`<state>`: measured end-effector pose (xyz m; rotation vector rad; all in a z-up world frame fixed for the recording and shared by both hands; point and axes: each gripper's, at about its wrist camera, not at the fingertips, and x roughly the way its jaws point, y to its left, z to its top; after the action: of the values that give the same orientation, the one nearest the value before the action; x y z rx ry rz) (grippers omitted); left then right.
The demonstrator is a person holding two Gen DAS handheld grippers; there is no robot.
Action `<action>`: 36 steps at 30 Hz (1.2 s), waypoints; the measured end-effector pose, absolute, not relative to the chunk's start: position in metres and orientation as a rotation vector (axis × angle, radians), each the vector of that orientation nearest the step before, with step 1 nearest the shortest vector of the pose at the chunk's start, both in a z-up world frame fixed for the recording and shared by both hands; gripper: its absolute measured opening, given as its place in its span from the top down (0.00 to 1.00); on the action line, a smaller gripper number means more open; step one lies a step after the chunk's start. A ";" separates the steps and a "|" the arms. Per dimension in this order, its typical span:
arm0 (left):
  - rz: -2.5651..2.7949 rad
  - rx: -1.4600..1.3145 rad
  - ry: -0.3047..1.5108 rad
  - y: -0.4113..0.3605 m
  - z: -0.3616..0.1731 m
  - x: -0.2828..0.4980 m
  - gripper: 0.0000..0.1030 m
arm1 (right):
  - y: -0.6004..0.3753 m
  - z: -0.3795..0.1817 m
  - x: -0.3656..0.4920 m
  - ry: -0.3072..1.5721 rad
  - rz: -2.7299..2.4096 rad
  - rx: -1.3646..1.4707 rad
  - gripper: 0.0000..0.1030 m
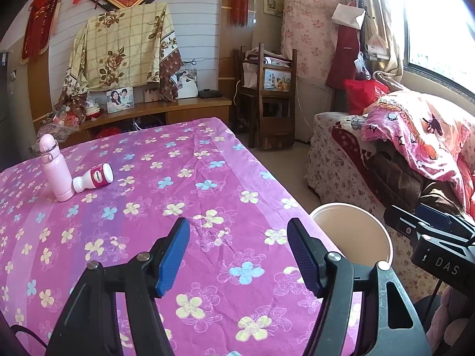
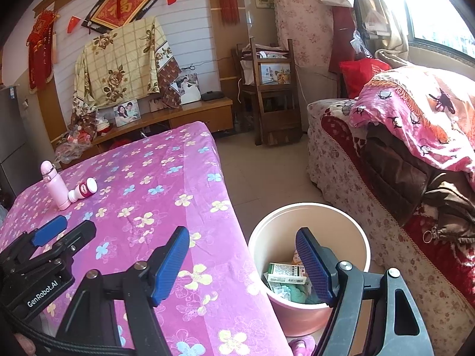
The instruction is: Collect trash
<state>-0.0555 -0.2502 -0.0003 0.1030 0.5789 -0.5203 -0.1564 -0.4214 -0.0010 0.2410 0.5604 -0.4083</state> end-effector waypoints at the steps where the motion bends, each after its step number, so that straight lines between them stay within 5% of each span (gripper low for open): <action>1: -0.521 0.104 0.578 -0.250 0.000 -0.056 0.33 | -0.420 0.000 -0.156 0.559 -0.410 0.240 0.24; 36: -0.528 0.140 0.579 -0.258 -0.003 -0.058 0.33 | -0.424 -0.004 -0.158 0.568 -0.413 0.252 0.24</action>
<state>-0.0580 -0.2582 -0.0034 0.1398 0.5793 -0.5283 -0.1577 -0.4242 -0.0041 0.2516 0.5684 -0.4133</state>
